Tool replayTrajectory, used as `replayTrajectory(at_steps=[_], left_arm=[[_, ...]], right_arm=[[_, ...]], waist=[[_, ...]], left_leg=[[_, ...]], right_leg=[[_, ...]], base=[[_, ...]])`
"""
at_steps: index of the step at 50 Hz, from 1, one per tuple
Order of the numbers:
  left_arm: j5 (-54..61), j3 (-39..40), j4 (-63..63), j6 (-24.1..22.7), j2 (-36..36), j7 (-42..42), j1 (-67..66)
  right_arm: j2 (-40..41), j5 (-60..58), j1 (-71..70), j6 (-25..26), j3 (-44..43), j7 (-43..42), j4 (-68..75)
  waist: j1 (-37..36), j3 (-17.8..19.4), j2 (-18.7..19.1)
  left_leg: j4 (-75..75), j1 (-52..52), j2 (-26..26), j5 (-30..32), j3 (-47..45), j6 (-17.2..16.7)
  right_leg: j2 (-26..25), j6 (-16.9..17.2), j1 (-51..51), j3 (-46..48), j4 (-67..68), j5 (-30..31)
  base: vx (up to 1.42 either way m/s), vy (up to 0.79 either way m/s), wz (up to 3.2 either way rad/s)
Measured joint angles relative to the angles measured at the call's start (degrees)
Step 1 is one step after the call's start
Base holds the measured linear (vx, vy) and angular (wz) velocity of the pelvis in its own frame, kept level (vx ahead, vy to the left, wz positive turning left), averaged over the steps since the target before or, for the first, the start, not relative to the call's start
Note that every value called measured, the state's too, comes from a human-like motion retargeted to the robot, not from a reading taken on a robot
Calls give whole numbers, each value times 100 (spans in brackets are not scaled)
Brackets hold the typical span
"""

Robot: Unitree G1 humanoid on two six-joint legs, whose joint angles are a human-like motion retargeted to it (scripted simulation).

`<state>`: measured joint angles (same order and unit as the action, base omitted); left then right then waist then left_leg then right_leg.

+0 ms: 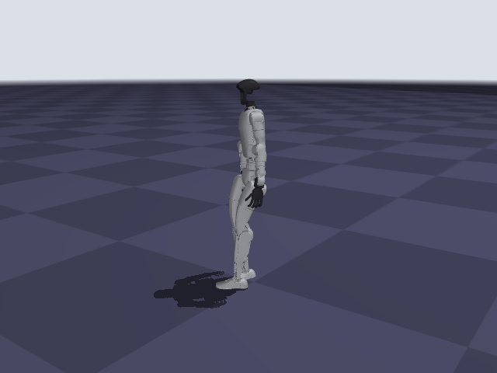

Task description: In place motions

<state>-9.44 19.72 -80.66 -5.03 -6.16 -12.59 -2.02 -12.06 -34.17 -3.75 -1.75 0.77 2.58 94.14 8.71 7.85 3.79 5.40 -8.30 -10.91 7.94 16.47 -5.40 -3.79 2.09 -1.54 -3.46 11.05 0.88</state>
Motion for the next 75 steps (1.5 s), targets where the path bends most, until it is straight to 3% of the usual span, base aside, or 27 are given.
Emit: replayTrajectory(at_steps=[2, 4, 8, 10, 15, 17, 22, 25, 30, 33, 37, 40, 44, 48, 52, 53, 55, 62, 66, 75], left_arm=[[-24, -166, 24, -52, -83, -146, -5], [-4, -206, 29, -47, -95, -168, 44], [430, -41, -101, -28, -27, -36, 188], [694, 137, -247, 23, 38, -5, 210], [1144, 602, -593, 217, 51, -37, 86], [1166, 727, -683, 267, -1, 53, 4], [1099, 1016, -780, 316, -72, 239, -226], [1062, 1085, -773, 321, -16, 303, -348], [1203, 1133, -839, 289, 208, 445, -523], [1355, 1174, -878, 253, 338, 393, -598], [1198, 1115, -1099, 302, 369, 394, -683], [966, 889, -1107, 320, 304, 421, -614], [560, 580, -765, 280, 135, 313, -284], [364, 246, -390, 210, -28, 200, -114], [423, 130, -167, 166, -69, 203, 32], [451, 134, -145, 157, -58, 216, 44], [517, 153, -151, 158, -35, 239, 46], [604, 345, -375, 215, 65, 263, -90], [523, 504, -612, 294, 103, 273, -343], [562, 607, -884, 416, 148, 397, -414]], right_arm=[[-58, -46, 47, -27, -38, 18, -60], [-108, -52, 70, -41, -158, 37, -143], [-237, -100, 64, -94, -430, -19, -326], [-311, -139, 120, -106, -550, -74, -416], [-404, -235, 414, -146, -753, -246, -552], [-386, -261, 541, -141, -815, -251, -539], [-277, -257, 754, 25, -883, -327, -309], [-204, -234, 837, 148, -952, -334, -105], [-109, -516, 956, 202, -1071, -151, -176], [-101, -632, 868, 57, -951, -142, -356], [-94, -661, 780, 44, -817, -120, -487], [-56, -293, 730, -73, -745, -23, -540], [45, 27, 538, -93, -731, 70, -580], [97, -116, 587, -81, -639, 100, -668], [95, -472, 636, -66, -517, 68, -783], [92, -541, 648, -61, -480, 51, -792], [102, -655, 676, -35, -433, 30, -799], [192, -676, 492, -21, -505, 106, -904], [232, -659, 461, -94, -439, 150, -1010], [162, -653, 621, -38, -649, 177, -900]], waist=[[-495, -12, -11], [-986, 44, -28], [-1444, 207, -98], [-1530, 240, -134], [-1298, -84, -347], [-1113, -278, -460], [-960, -633, -639], [-1308, -725, -655], [-1761, -819, -668], [-1852, -667, -512], [-1132, -826, -15], [-562, -766, 48], [-530, -367, -185], [-619, -294, -371], [-664, -128, -671], [-690, -82, -730], [-703, -5, -797], [-1072, 71, -764], [-897, -76, -676], [-840, -136, -743]], left_leg=[[-54, -106, -47, 63, -14, -145], [-91, -222, -96, 54, 11, -182], [-171, -491, -67, -232, -403, 87], [-138, -569, 290, -535, -1649, 268], [252, -267, 1305, -1125, -6089, 535], [674, -259, 1512, -1368, -6621, 760], [1489, -261, 1787, -1741, -6627, 1008], [951, 104, 1413, -1687, -6648, 867], [317, 0, 866, -1494, -5408, 1195], [159, 168, 898, -1450, -5157, 1244], [305, -7, 1269, -1374, -4306, 1268], [267, -113, 1152, -1181, -3687, 1353], [152, 16, 905, -976, -3284, 1390], [13, 76, 632, -784, -2689, 1393], [-188, 305, 175, -590, -2175, 1427], [-216, 375, 83, -562, -2082, 1435], [-269, 535, -35, -518, -1857, 1440], [-445, 687, -19, -475, -1829, 1423], [-543, 720, 55, -491, -1885, 1367], [-86, 742, -11, -1016, -2166, 1320]], right_leg=[[264, 24, 106, 812, -194, -11], [331, 60, 147, 1013, -271, -79], [648, 124, 279, 2165, -466, -190], [827, 184, 395, 2815, -535, -263], [1307, 440, 635, 4705, -679, -432], [1457, 583, 773, 5496, -743, -474], [1520, 828, 1098, 6756, -831, -538], [1453, 899, 1318, 7207, -800, -547], [1359, 940, 1752, 7927, -781, -341], [1442, 664, 1962, 7545, -374, 36], [1557, 181, 1580, 6174, 878, 270], [1327, 743, 724, 4099, 1599, 76], [869, 605, 425, 2981, 1319, -216], [850, 371, 174, 2731, 701, -604], [889, 536, -51, 2346, -64, -832], [941, 611, -63, 2423, -273, -819], [981, 325, -65, 2676, -593, -235], [895, 376, 94, 2758, -552, -545], [768, 357, 52, 2601, -601, -576], [841, 416, -38, 2048, -559, -554]], base=[[-12, -5, 187], [-27, -7, 203], [-36, -6, 279], [-22, -1, 306], [-6, 4, 344], [10, 11, 347], [20, 7, 274], [26, 12, 160], [29, 11, 139], [22, 12, 110], [30, 13, 224], [11, 0, 252], [1, -6, 153], [12, -11, 146], [11, -11, 140], [9, -10, 115], [11, -8, 93], [1, -8, 8], [4, -8, -19], [0, -9, -30]])
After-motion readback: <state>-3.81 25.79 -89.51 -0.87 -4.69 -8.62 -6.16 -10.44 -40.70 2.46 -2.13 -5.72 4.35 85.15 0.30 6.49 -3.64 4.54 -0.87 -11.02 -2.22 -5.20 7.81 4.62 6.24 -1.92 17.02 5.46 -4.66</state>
